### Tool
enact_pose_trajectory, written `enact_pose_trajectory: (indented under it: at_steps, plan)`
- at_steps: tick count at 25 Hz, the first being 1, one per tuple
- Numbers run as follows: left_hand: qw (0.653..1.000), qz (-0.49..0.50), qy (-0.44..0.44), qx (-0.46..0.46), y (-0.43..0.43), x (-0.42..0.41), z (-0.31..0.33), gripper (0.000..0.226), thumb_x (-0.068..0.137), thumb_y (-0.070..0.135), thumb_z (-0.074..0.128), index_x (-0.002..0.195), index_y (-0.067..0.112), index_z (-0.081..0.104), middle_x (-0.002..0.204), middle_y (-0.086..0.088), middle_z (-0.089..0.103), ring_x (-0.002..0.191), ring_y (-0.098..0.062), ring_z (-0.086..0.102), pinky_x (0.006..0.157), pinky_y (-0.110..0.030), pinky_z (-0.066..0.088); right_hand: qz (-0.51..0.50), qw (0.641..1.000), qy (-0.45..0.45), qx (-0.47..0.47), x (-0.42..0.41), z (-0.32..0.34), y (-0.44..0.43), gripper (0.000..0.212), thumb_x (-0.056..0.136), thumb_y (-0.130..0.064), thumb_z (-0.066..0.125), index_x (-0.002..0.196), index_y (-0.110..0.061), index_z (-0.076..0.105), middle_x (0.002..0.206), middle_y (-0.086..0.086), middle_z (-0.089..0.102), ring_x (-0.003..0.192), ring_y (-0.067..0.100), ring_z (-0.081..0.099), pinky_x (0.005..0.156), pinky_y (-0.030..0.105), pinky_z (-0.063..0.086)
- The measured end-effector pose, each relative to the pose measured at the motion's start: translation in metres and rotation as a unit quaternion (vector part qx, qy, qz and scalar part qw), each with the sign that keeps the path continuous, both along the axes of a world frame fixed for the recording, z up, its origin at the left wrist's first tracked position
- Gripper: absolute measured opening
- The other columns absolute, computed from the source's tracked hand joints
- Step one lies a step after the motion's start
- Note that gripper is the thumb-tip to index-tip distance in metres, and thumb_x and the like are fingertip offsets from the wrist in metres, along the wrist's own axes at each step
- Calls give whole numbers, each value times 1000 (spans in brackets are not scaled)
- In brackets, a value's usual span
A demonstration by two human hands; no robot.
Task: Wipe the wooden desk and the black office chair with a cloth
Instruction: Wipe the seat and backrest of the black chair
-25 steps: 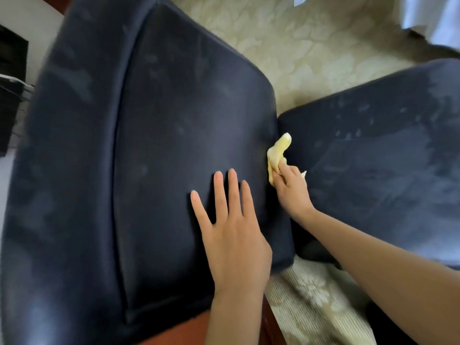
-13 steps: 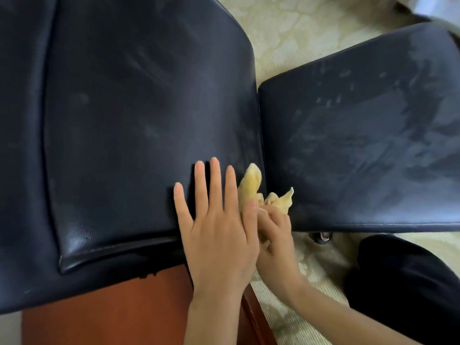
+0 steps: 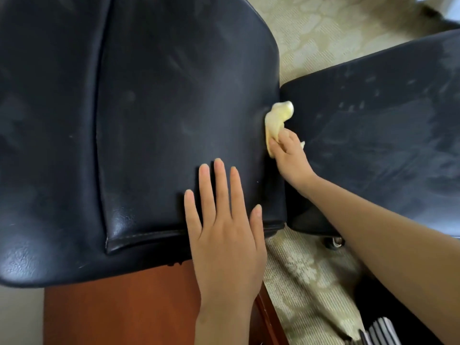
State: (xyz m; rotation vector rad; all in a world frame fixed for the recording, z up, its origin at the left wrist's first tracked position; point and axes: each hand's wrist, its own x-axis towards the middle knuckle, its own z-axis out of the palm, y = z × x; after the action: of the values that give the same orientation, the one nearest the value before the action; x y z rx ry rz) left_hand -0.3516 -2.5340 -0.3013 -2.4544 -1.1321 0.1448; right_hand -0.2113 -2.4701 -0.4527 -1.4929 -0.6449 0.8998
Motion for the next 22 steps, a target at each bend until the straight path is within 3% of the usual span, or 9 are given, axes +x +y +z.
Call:
enact_pose_trajectory:
  at_steps: [3,5,9,11,13,15,17,19,22]
  plan:
    - [1000,10,18,11,0,0,0,59,95,34,32,148,8,26,157,-11,19,146,-29,10,115,-46,-4,20,985,158,-67,-19,-28,-25,16,100,-15,37,101,-17,53,104,3,55,93,10,52,86,33,42]
    - [999,14,32,15,0,-1,0,60,95,34,30,149,8,24,157,-11,17,146,-29,7,115,-46,-6,24,967,236,-88,-38,-36,-48,26,101,-21,34,120,-23,52,117,-4,59,110,12,54,95,31,43]
    - [998,16,48,20,-1,-1,0,60,97,35,24,150,8,17,159,-10,10,146,-28,2,114,-46,-10,-3,942,315,-113,-71,-34,-87,38,102,-24,33,139,-26,43,129,-4,55,120,13,50,109,38,36]
    - [999,20,43,20,-2,0,0,60,97,34,24,150,8,16,159,-10,9,146,-28,0,114,-45,-11,-46,951,283,-117,-88,-22,-102,35,101,-21,38,132,-31,50,123,-3,55,116,16,51,104,39,39]
    - [999,23,34,17,-2,0,0,60,96,32,24,150,8,17,159,-9,10,146,-28,1,114,-45,-11,-92,962,239,-91,-105,2,-112,35,98,-17,45,104,-49,58,107,-15,53,105,15,51,90,30,42]
    - [999,21,25,13,-2,1,0,60,96,31,25,150,8,18,158,-9,11,146,-27,2,114,-44,-10,-110,979,162,-57,-111,28,-115,40,93,-11,53,82,-49,59,90,-22,49,94,15,47,81,28,40]
    - [1000,20,18,5,-3,2,0,60,96,31,26,150,7,18,158,-9,11,147,-27,2,115,-44,-8,-99,994,51,-17,-110,46,-109,26,89,-8,56,82,-32,62,87,-21,51,90,15,44,81,26,37]
    - [1000,21,15,6,-2,1,1,60,96,31,27,150,6,18,158,-9,11,147,-26,1,115,-45,-8,-73,996,-38,32,-99,57,-93,12,89,-8,55,90,-16,64,97,-13,55,94,12,44,86,21,35]
    - [1000,22,17,4,-3,3,2,60,95,31,27,149,5,20,158,-10,13,147,-27,2,115,-46,-6,-40,989,-126,71,-70,59,-58,17,90,-1,52,105,-4,61,113,5,56,104,19,47,93,27,36]
